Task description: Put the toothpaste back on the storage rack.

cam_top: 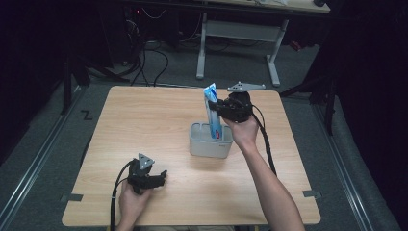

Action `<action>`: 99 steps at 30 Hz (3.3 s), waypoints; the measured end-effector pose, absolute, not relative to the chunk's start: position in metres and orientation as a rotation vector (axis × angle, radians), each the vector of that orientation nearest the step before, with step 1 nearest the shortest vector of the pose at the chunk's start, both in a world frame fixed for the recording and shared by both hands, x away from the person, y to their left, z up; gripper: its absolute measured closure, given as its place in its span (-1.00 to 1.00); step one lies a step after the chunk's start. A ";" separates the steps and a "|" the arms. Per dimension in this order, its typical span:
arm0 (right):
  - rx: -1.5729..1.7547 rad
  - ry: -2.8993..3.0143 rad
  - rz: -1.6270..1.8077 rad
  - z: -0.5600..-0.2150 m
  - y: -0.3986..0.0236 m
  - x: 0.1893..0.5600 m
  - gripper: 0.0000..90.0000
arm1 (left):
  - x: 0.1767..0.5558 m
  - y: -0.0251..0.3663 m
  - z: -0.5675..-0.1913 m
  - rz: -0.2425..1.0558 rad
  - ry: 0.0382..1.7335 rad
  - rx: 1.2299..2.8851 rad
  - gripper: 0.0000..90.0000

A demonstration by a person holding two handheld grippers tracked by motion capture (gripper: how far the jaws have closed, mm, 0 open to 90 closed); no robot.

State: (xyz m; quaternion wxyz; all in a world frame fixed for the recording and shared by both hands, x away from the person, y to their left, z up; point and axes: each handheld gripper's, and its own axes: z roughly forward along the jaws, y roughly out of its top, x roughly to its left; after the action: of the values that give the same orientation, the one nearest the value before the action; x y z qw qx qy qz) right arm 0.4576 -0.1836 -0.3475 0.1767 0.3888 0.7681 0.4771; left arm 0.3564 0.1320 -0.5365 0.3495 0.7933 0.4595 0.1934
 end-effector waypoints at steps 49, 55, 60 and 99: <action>1.114 2.299 1.195 -0.399 -0.179 0.455 0.64 | 0.356 0.132 -0.537 0.503 1.190 2.054 -0.59; 1.140 2.307 1.201 -0.407 -0.180 0.455 0.64 | 0.356 0.132 -0.537 0.503 1.190 2.055 -0.59; 1.150 2.304 1.206 -0.410 -0.183 0.454 0.64 | 0.356 0.132 -0.537 0.503 1.190 2.055 -0.59; 1.196 2.162 1.308 -0.394 -0.219 0.431 0.14 | 0.356 0.132 -0.537 0.504 1.190 2.055 -0.59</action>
State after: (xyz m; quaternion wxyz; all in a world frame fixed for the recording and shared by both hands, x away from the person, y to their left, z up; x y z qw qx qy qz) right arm 0.4312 -0.2186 -0.3944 0.1721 0.4213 0.7618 0.4610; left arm 0.3559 0.1316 -0.5365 0.3496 0.7931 0.4593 0.1944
